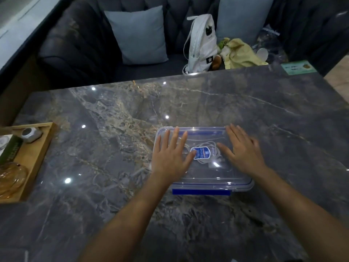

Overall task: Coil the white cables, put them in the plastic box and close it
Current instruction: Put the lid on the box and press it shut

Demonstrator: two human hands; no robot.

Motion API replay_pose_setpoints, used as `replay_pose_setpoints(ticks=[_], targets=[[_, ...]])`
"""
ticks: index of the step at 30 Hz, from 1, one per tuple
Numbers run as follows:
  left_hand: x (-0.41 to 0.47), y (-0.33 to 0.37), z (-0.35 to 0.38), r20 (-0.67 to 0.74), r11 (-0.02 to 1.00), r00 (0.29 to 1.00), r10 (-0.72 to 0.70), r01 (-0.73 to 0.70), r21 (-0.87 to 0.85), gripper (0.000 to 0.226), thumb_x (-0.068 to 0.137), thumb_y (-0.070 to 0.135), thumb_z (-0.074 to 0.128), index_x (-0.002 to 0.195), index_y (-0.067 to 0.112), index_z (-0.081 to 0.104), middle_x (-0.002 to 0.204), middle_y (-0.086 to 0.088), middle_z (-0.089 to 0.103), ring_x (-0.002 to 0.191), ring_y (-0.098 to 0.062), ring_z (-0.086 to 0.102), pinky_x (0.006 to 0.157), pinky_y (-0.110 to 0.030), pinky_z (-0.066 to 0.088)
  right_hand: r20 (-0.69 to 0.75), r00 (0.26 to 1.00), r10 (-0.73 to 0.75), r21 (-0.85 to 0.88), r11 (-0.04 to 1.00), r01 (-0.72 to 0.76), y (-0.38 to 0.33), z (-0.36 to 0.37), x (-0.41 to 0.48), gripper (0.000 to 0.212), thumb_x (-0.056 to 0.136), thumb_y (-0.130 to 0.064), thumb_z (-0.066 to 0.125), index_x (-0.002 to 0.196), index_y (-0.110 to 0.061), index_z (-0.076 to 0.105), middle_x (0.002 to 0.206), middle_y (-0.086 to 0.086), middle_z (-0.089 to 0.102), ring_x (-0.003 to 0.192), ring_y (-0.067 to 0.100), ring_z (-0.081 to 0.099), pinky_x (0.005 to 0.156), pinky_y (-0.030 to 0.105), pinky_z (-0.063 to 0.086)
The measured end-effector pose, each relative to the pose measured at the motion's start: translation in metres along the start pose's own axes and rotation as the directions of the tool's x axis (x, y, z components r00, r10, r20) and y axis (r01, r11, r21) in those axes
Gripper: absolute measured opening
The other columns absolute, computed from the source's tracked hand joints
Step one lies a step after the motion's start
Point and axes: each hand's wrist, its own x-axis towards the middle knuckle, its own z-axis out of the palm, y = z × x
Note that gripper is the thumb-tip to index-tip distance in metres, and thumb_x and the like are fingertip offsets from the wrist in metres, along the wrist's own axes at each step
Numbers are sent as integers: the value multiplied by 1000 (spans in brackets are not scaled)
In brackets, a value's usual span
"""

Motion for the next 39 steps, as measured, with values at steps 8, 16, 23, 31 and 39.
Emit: replay_pose_setpoints(ticks=[8,16,23,31,39], targets=[[0,-1,0,157,921,909,386,-390,-4,60,87,65,10,143,44,14,158,7,11,146,-21,3,115,-58,-5,210,968,138,-105,987,-118,-8,-14,47,80,71,-81,30,117,-18,48,129,10,50,120,27,43,100,46,26],[0,1,-1,161,924,912,377,-381,-2,57,89,64,17,143,45,15,158,7,15,146,-19,4,115,-58,-4,560,828,-5,269,947,-176,-17,-40,100,34,58,-60,73,64,-30,59,75,-12,63,68,1,55,54,17,37],[1,1,-3,146,930,918,367,-366,-36,56,89,64,23,142,45,18,157,9,17,146,-16,4,115,-55,-7,515,856,36,339,909,-243,-16,-29,101,78,59,-44,82,120,-4,54,113,9,59,97,22,56,82,31,46],[-3,6,-10,89,937,935,344,-335,-97,58,87,61,38,139,35,35,154,6,29,145,-16,15,117,-50,-5,243,968,-59,354,935,-32,-12,-14,80,54,71,-47,71,114,-14,63,113,4,60,104,22,56,93,35,44],[-34,51,3,-11,888,898,441,-434,149,68,87,59,29,132,12,46,137,-11,53,129,-31,46,105,-60,35,204,978,-51,289,957,-11,-9,-13,76,57,72,-57,63,117,-22,59,120,2,59,107,22,55,86,29,37]])
